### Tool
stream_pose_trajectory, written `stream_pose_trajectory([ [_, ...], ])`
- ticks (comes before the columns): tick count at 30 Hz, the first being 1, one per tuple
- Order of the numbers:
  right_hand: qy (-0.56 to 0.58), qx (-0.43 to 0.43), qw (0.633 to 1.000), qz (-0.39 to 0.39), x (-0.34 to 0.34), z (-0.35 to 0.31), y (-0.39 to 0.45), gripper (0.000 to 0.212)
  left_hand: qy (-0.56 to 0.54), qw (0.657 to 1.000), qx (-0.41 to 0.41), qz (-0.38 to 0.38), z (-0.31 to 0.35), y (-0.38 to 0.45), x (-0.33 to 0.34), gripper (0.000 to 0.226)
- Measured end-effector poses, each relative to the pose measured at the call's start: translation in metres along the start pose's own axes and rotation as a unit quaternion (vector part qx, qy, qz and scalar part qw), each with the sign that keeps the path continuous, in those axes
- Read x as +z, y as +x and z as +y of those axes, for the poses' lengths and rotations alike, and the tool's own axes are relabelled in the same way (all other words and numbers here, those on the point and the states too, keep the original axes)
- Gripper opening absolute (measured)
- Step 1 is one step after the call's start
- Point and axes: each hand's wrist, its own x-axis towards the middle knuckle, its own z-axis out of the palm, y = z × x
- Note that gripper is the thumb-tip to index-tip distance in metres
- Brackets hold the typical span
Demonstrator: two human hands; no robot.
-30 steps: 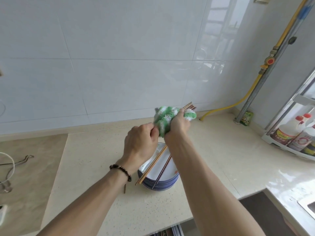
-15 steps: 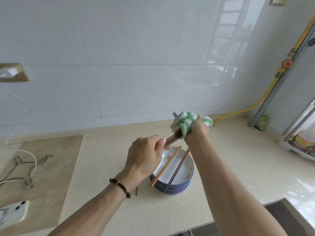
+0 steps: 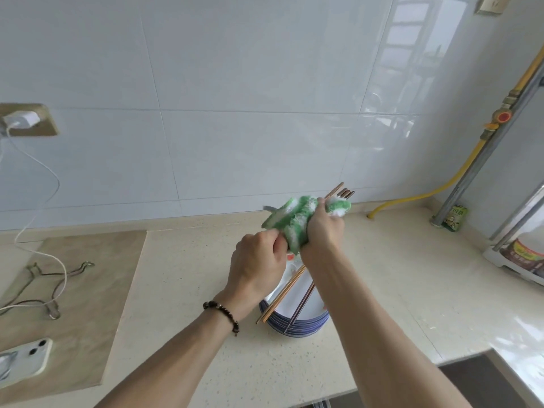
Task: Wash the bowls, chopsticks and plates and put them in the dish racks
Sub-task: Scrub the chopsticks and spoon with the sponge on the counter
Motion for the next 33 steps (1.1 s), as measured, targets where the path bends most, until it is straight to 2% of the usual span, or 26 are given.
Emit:
stream_pose_trajectory([
  [3,0.043,0.014,0.998,0.046,-0.010,-0.019,0.018,0.023,0.004,0.999,0.044,-0.022,-0.007,-0.004,-0.006,0.055],
  [5,0.093,0.013,0.994,0.063,-0.008,-0.028,0.024,0.020,0.016,0.999,0.042,-0.028,-0.008,-0.004,-0.008,0.053],
  [10,-0.013,0.007,1.000,0.003,0.002,0.009,0.001,0.028,0.012,1.000,-0.022,-0.011,0.001,0.002,0.003,0.050],
  [15,0.049,0.016,0.998,0.046,-0.004,-0.017,0.024,0.024,0.020,1.000,-0.002,-0.024,-0.001,-0.005,-0.001,0.054],
  [19,-0.036,0.003,0.998,-0.049,0.009,0.013,-0.007,0.026,0.001,0.998,-0.062,0.020,0.000,0.003,0.005,0.043],
  [21,-0.030,0.008,0.998,-0.053,0.005,0.006,-0.001,0.026,-0.008,0.999,-0.036,0.014,-0.005,0.002,0.002,0.047],
  [23,0.029,0.003,1.000,0.004,-0.001,-0.018,0.020,0.024,0.010,1.000,0.025,0.001,-0.012,-0.007,-0.006,0.052],
  [25,0.083,0.002,0.996,0.025,-0.002,-0.025,0.029,0.026,0.019,0.999,0.032,0.001,-0.012,-0.012,-0.009,0.052],
  [27,0.058,0.008,0.997,-0.053,0.009,-0.003,0.017,0.024,0.016,0.999,-0.018,0.035,-0.007,-0.003,-0.002,0.045],
  [29,-0.021,0.035,0.992,-0.122,0.011,0.019,0.001,0.024,-0.014,0.997,-0.066,0.026,-0.003,0.006,0.003,0.034],
  [31,-0.071,0.051,0.979,-0.184,-0.001,0.018,0.001,0.027,-0.011,0.996,-0.053,-0.074,-0.007,0.004,-0.001,0.037],
  [33,-0.197,0.006,0.951,-0.240,-0.020,0.006,0.013,0.028,0.069,0.986,-0.034,-0.149,-0.019,-0.001,-0.015,0.041],
])
